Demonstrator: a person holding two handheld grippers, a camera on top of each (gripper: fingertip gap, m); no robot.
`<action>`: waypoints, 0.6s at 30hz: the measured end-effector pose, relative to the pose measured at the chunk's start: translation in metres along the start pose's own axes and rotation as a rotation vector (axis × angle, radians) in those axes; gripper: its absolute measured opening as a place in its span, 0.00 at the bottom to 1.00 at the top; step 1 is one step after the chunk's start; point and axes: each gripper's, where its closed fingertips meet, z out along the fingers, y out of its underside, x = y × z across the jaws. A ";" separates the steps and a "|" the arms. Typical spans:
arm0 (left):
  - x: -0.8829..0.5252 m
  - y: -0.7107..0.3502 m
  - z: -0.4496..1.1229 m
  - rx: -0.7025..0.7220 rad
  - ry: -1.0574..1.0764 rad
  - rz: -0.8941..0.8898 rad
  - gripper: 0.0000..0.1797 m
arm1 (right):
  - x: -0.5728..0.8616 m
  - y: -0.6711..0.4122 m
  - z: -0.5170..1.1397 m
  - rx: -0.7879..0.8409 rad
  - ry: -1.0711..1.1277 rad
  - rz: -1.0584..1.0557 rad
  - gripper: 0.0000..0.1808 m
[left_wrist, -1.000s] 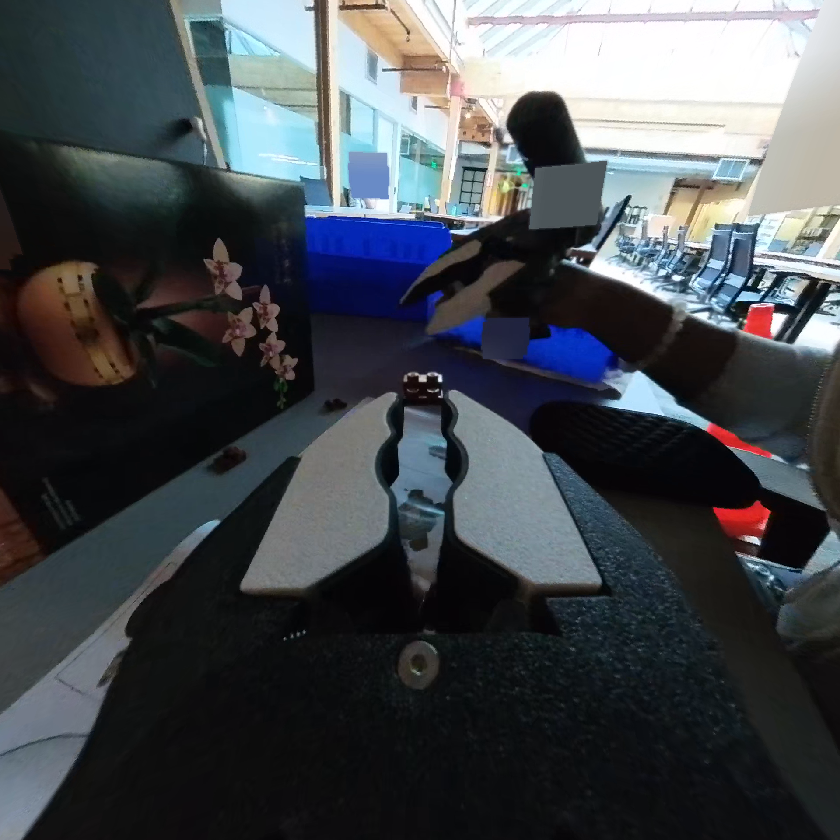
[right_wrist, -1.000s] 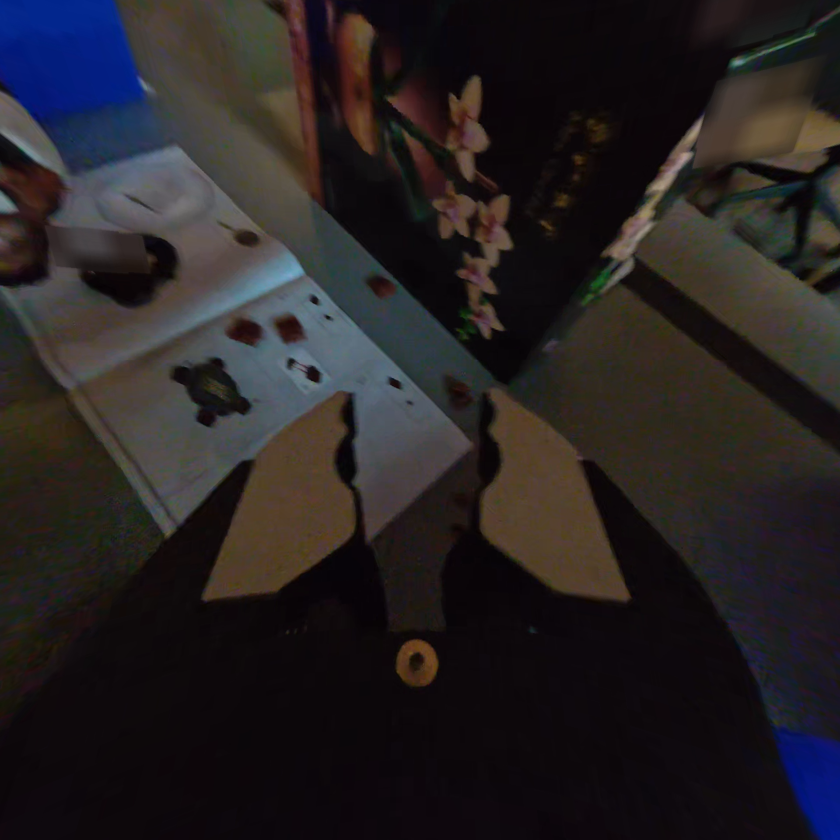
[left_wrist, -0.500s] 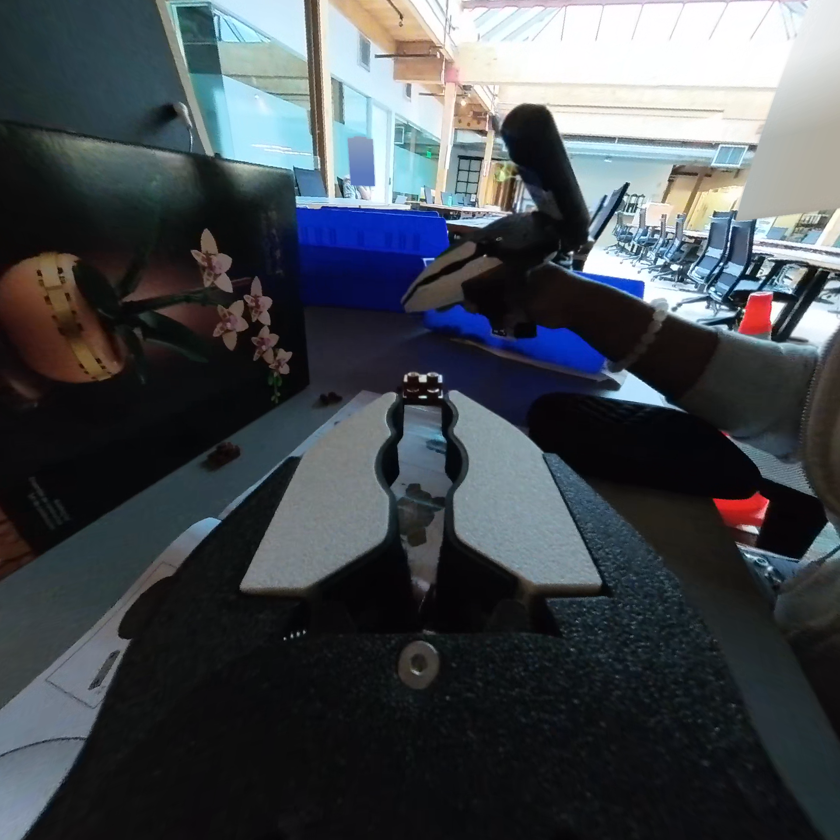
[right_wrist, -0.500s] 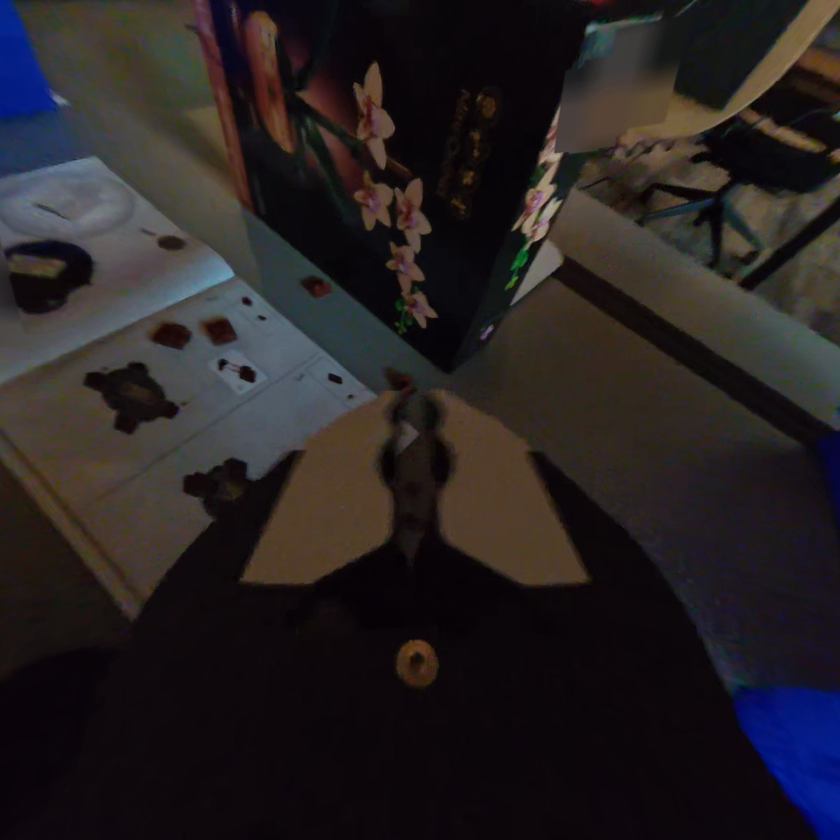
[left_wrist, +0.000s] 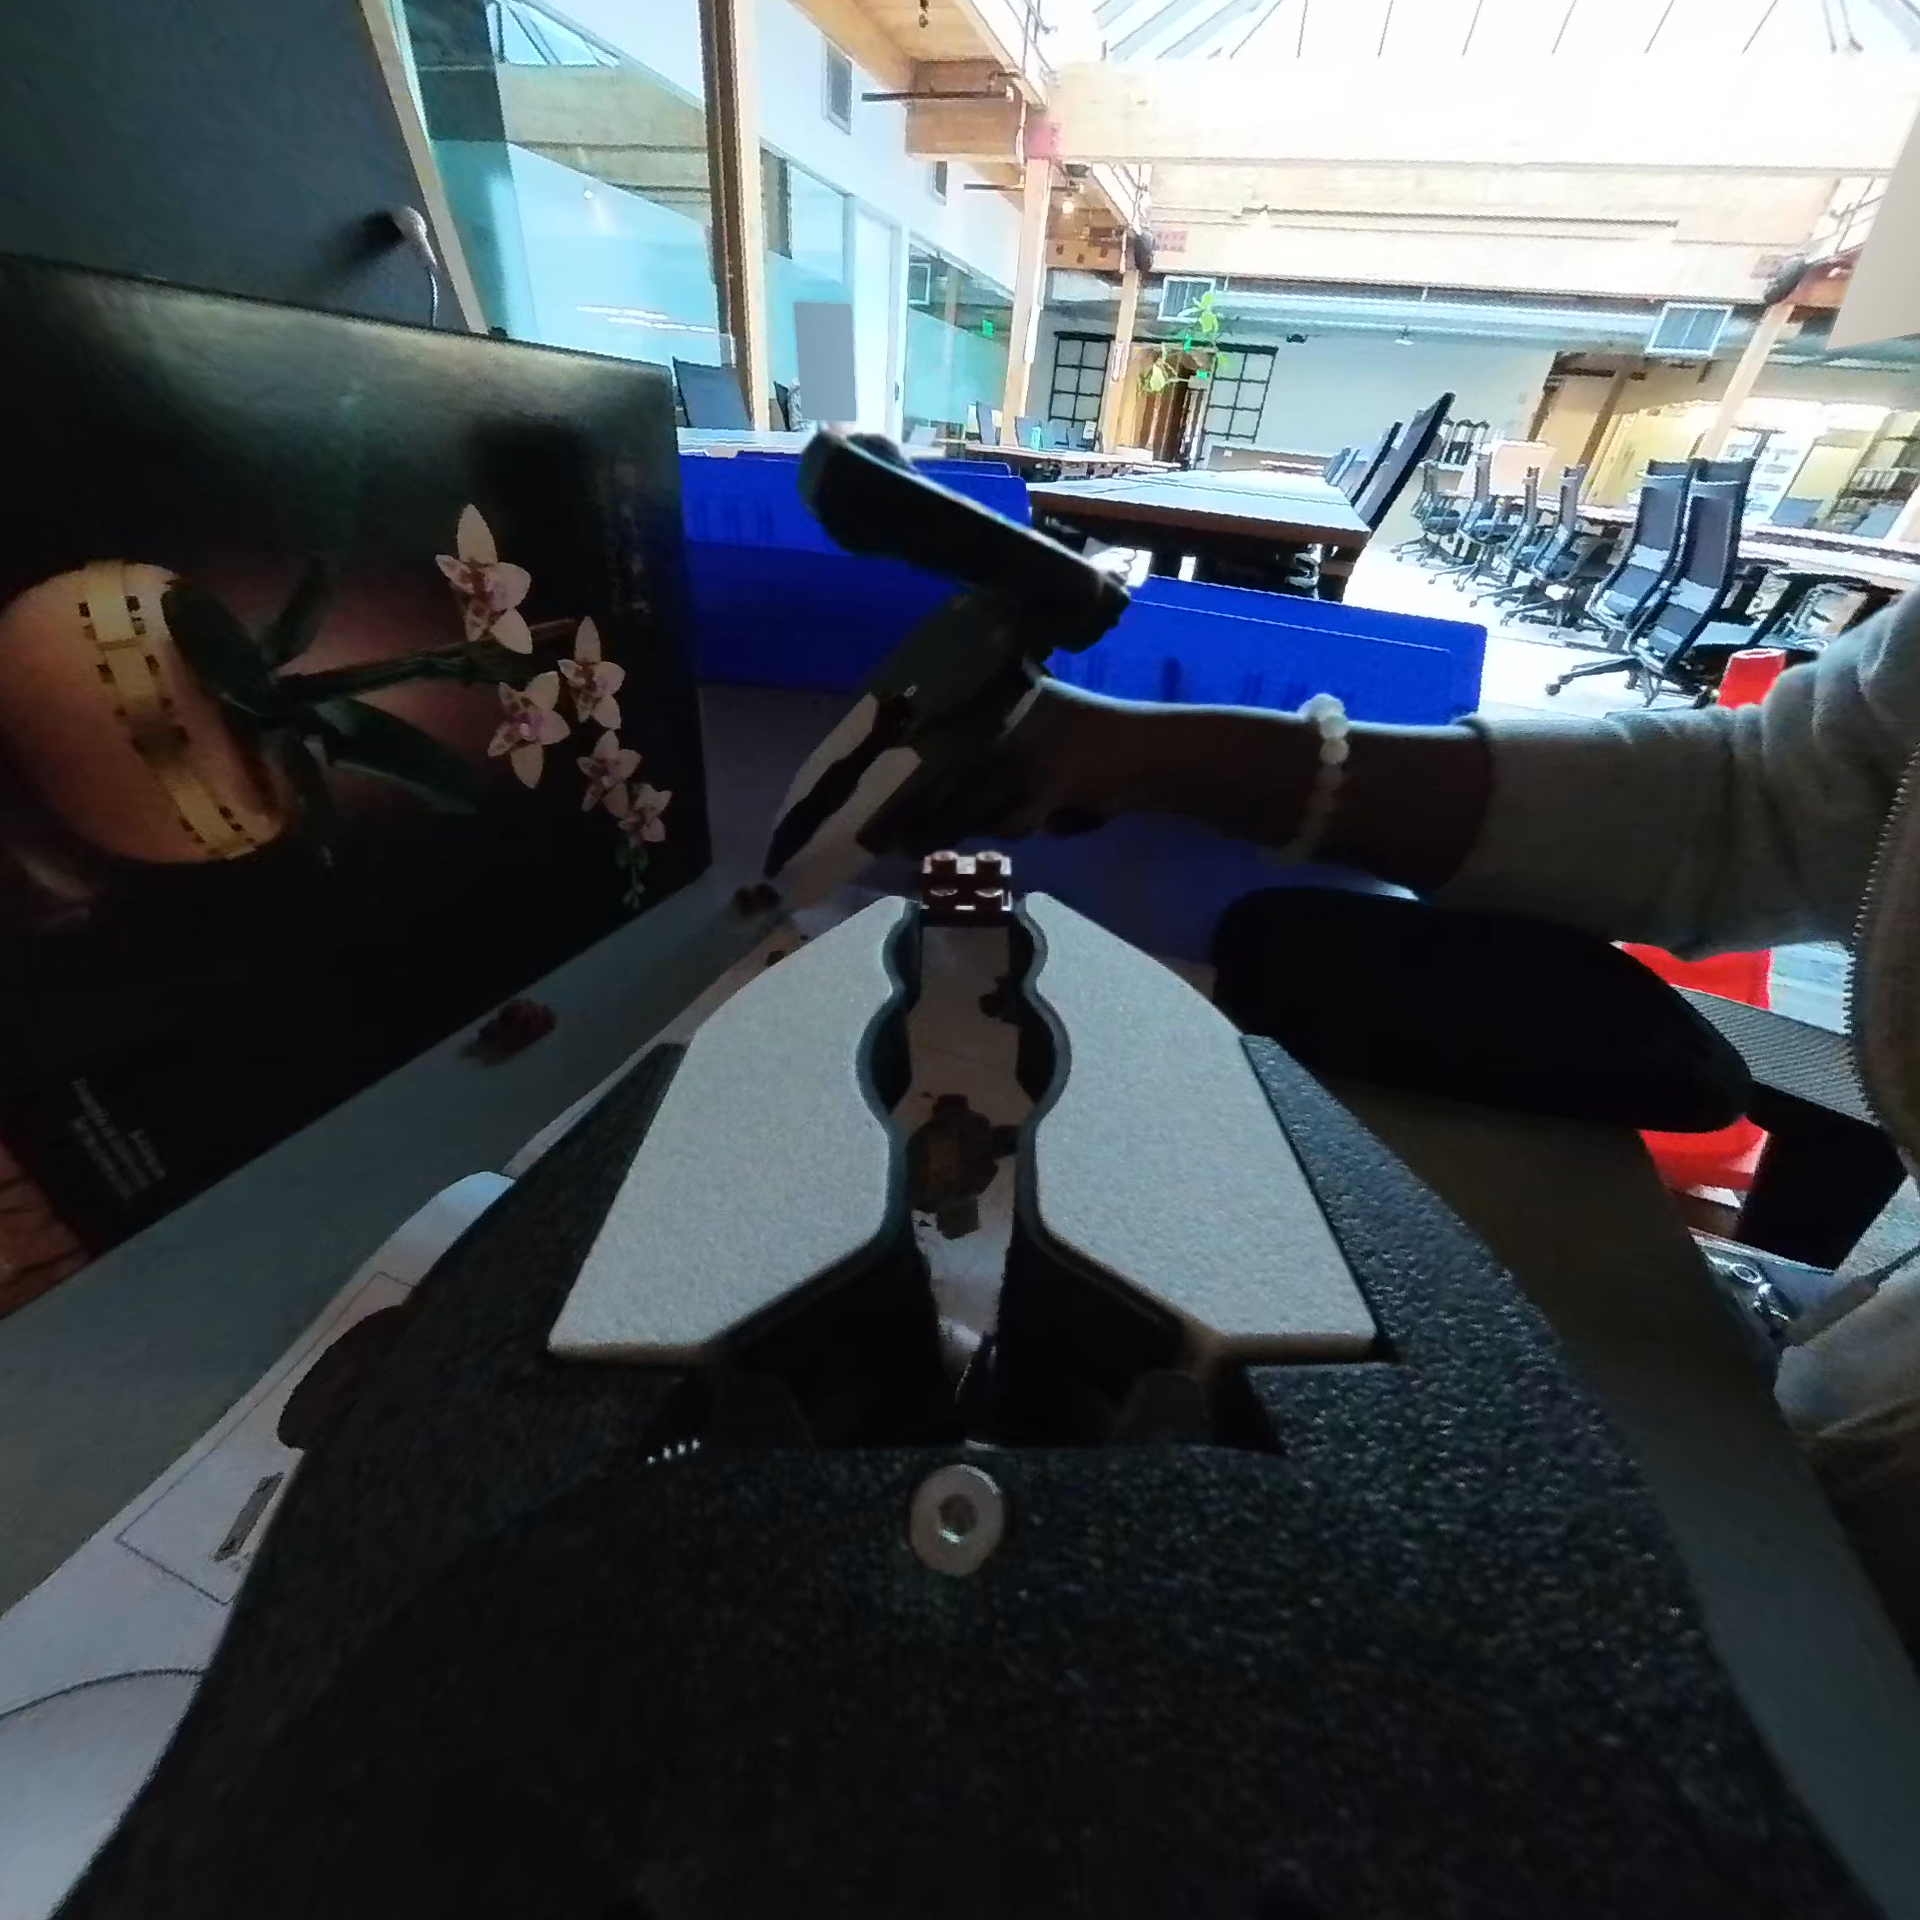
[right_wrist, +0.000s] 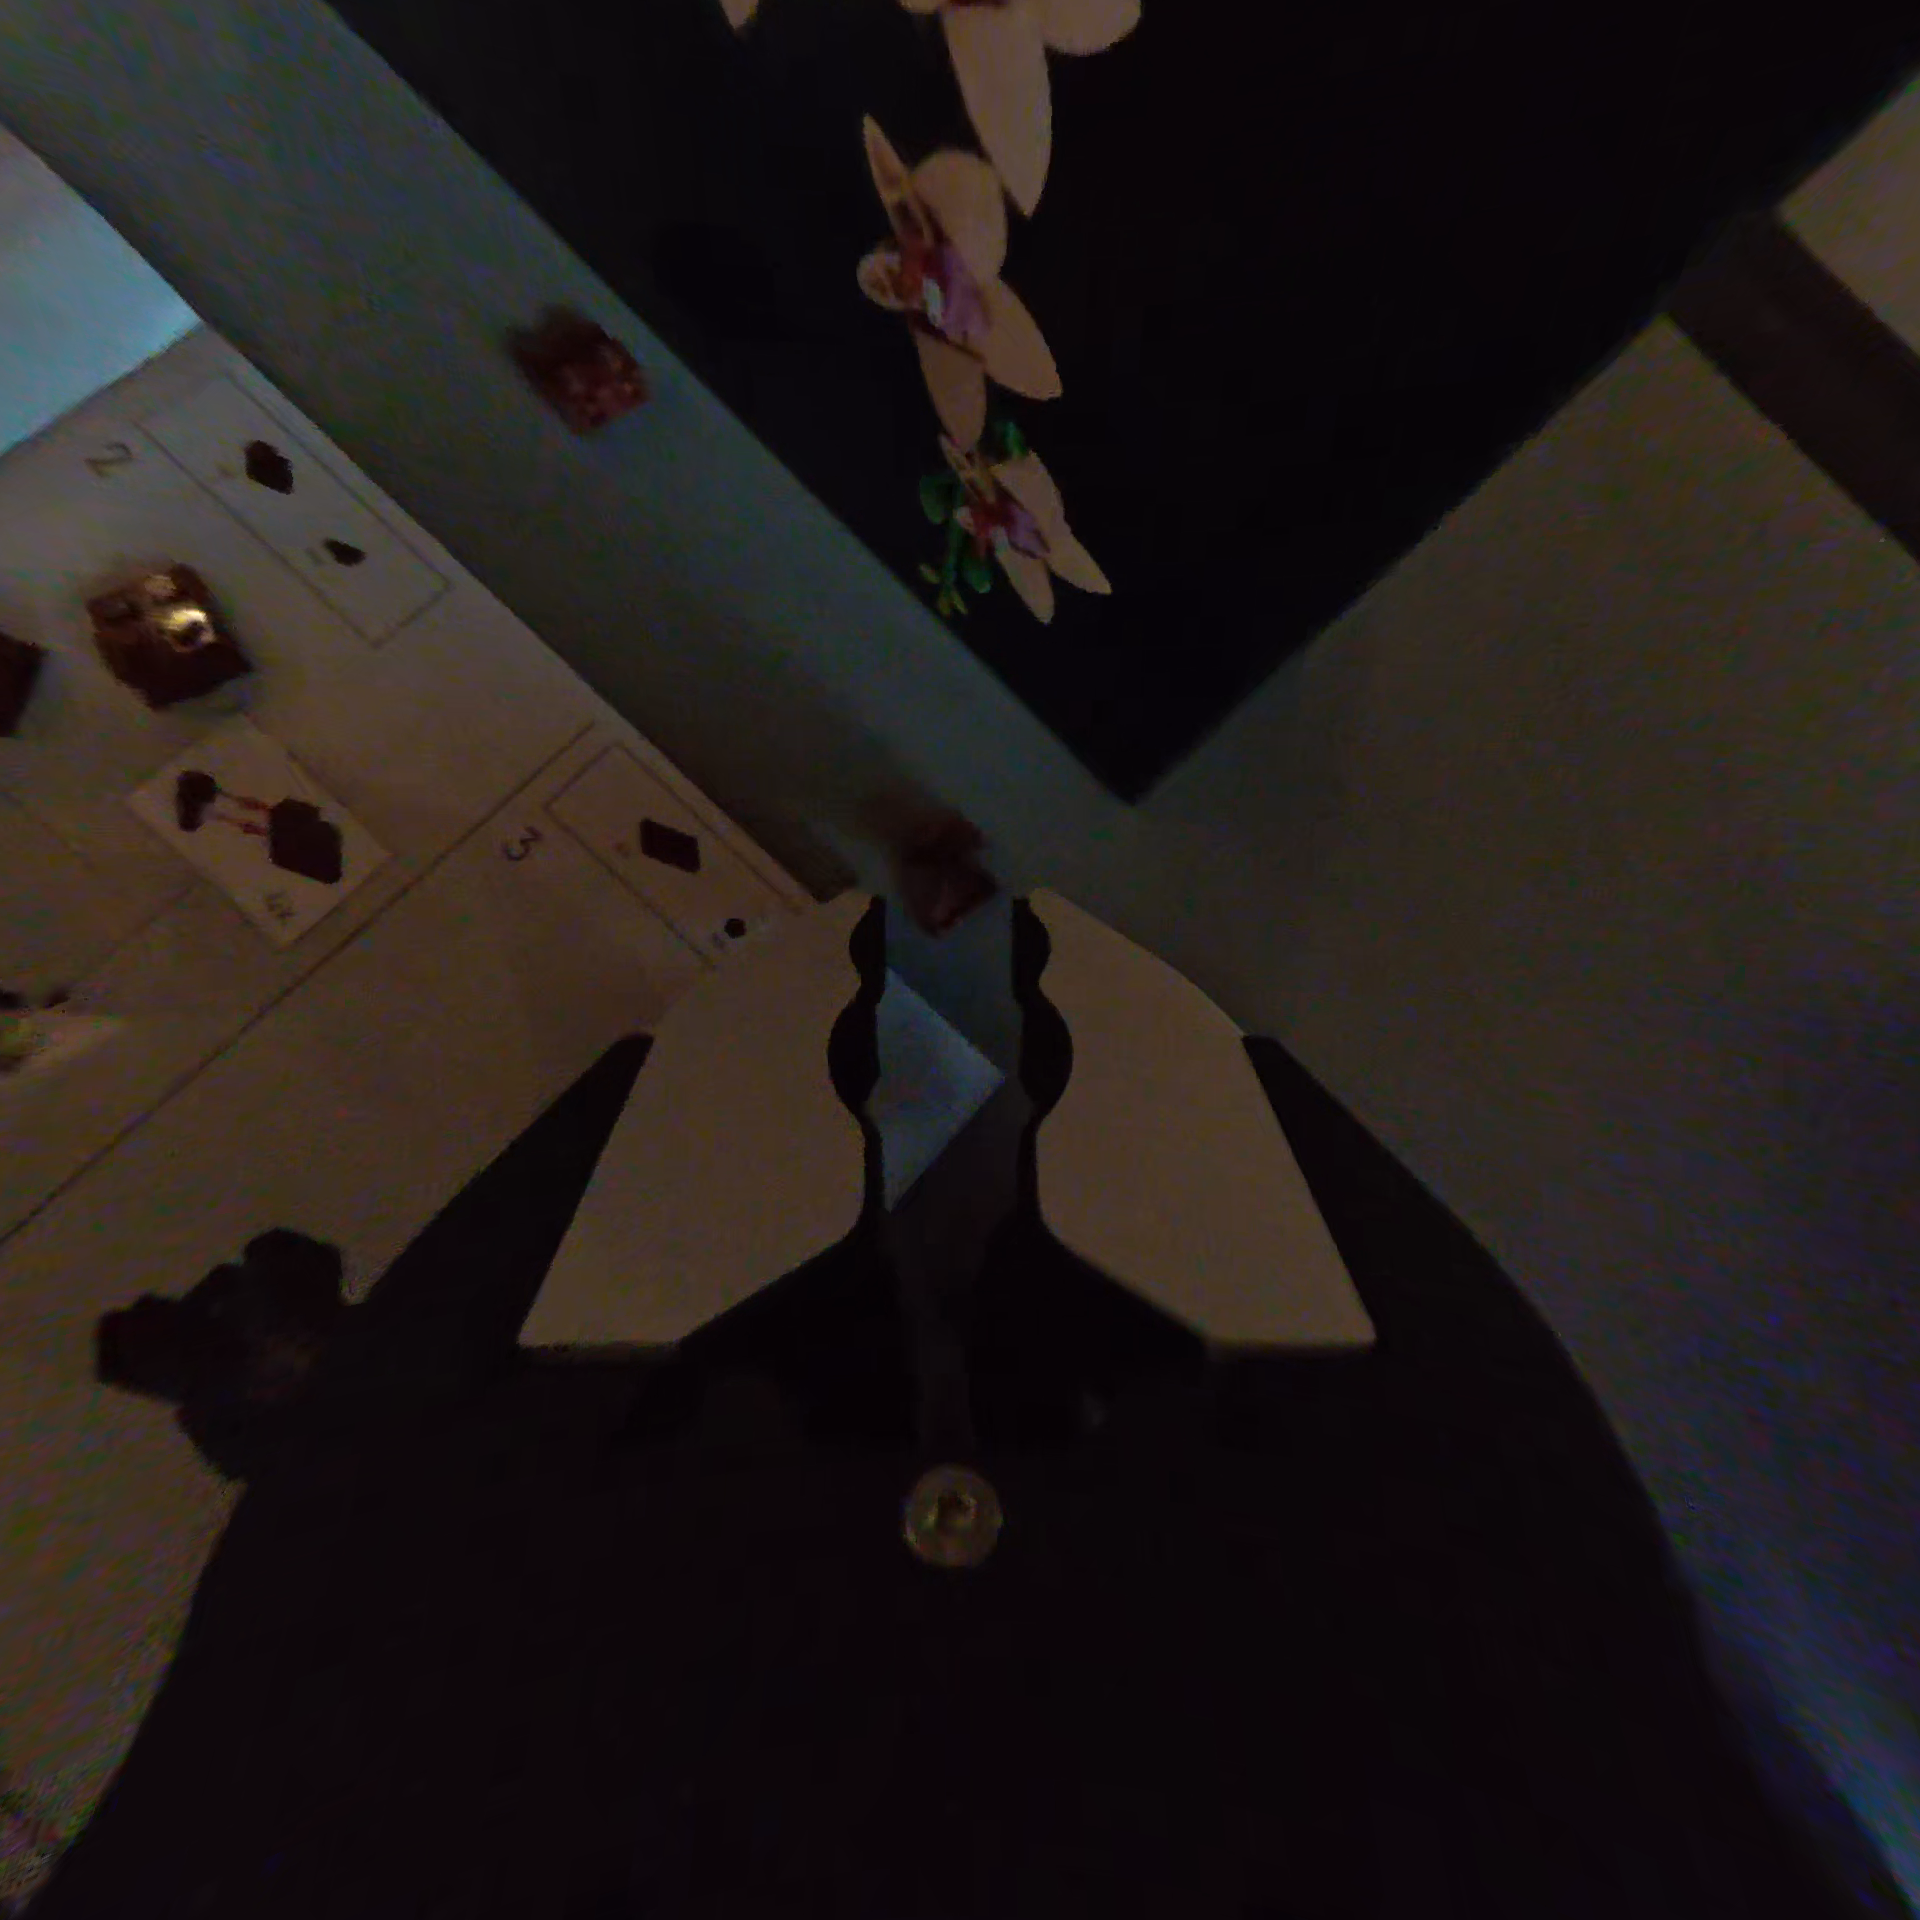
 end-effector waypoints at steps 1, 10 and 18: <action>0.000 0.000 0.000 -0.002 0.003 -0.001 0.08 | 0.001 -0.001 0.001 0.004 0.010 -0.012 0.10; 0.002 0.003 0.002 -0.015 0.013 -0.011 0.08 | -0.062 -0.019 -0.045 0.189 -0.427 -0.219 0.02; 0.007 0.006 0.004 -0.038 0.036 -0.001 0.08 | -0.125 0.016 -0.067 0.128 -0.846 -0.489 0.02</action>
